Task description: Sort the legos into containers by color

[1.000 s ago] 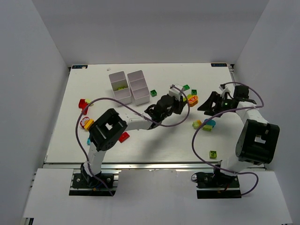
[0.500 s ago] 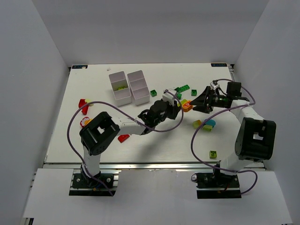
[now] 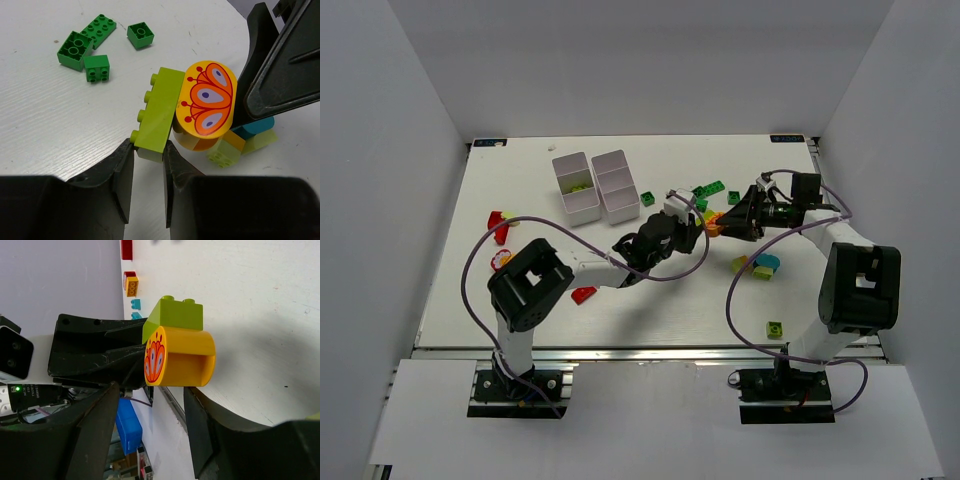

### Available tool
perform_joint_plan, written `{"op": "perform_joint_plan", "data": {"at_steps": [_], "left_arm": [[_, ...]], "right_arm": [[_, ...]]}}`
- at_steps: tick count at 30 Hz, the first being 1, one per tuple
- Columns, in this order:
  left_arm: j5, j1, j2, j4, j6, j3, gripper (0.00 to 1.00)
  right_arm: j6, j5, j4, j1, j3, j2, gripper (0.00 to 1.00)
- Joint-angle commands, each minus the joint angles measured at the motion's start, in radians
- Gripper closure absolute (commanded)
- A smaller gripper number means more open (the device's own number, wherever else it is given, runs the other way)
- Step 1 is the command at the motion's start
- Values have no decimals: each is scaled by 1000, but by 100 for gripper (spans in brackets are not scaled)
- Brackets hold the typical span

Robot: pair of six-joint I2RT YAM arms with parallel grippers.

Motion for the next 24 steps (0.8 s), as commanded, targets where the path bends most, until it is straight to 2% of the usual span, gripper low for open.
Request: {"op": "perform_joint_plan", "data": {"at_steps": [1, 4, 9, 15, 24], "left_arm": [[15, -5, -103, 38, -13, 0, 100], [10, -5, -106, 32, -12, -4, 100], [-13, -5, -117, 23, 8, -15, 100], [-8, -5, -121, 20, 14, -18, 100], [-5, -5, -137, 23, 10, -30, 100]], "right_arm": [[-1, 30, 15, 3, 43, 9, 40], [-30, 36, -22, 1, 49, 12, 45], [-134, 71, -110, 1, 70, -6, 45], [-125, 88, -102, 3, 66, -3, 34], [-70, 54, -41, 9, 86, 30, 34]]}}
